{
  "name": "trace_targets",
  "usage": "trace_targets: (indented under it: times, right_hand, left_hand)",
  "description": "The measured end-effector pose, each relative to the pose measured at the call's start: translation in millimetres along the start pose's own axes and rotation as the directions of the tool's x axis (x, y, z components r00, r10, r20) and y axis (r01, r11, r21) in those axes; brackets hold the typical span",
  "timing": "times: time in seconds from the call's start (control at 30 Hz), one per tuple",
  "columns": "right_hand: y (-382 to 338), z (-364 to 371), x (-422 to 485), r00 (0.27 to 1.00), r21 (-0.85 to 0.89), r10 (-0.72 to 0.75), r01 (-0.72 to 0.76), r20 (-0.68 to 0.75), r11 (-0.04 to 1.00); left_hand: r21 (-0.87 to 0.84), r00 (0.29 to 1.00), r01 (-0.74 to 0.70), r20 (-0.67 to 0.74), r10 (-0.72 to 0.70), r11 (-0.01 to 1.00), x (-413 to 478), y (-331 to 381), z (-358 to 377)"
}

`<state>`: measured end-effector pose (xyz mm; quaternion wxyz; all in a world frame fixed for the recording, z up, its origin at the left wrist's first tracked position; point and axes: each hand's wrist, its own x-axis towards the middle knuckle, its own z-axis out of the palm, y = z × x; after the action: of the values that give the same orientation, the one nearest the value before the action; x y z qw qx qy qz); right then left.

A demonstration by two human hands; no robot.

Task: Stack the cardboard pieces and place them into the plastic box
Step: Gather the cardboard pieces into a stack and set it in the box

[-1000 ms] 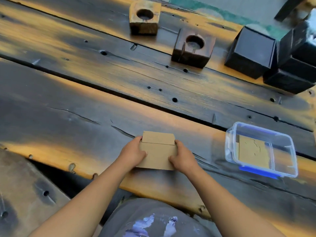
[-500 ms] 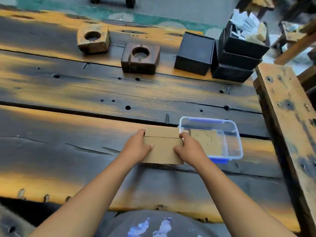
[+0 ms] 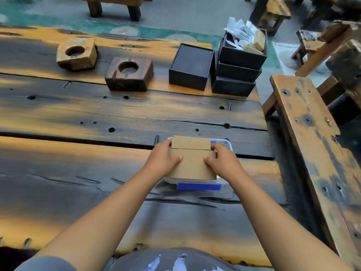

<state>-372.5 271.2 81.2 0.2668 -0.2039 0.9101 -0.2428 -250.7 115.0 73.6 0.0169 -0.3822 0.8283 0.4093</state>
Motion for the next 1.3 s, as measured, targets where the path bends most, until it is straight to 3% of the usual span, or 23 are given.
trace_targets:
  times: [0.27, 0.47, 0.8, 1.3]
  right_hand:
    - [26.3, -10.0, 25.6, 0.998, -0.046, -0.026, 0.028, 0.049, 0.999]
    - [41.3, 4.9, 37.3, 0.994, -0.079, 0.007, 0.001, 0.11, 0.997]
    - [52.9, 24.5, 59.8, 0.988, -0.051, 0.054, -0.047, 0.146, 0.998]
    - [66.4, 48.2, 69.6, 0.983, -0.209, 0.059, -0.022, 0.174, 0.978]
  left_hand:
    - [0.056, 0.999, -0.002, 0.034, 0.0, 0.998, 18.6, 21.7, 25.2]
    - [0.085, 0.988, 0.103, 0.108, -0.112, 0.991, 26.1, 10.3, 47.3]
    - [0.09, 0.977, 0.162, 0.125, -0.173, 0.983, 38.4, -9.7, 67.1]
    - [0.124, 0.958, 0.217, 0.165, -0.235, 0.968, 44.2, -17.1, 82.7]
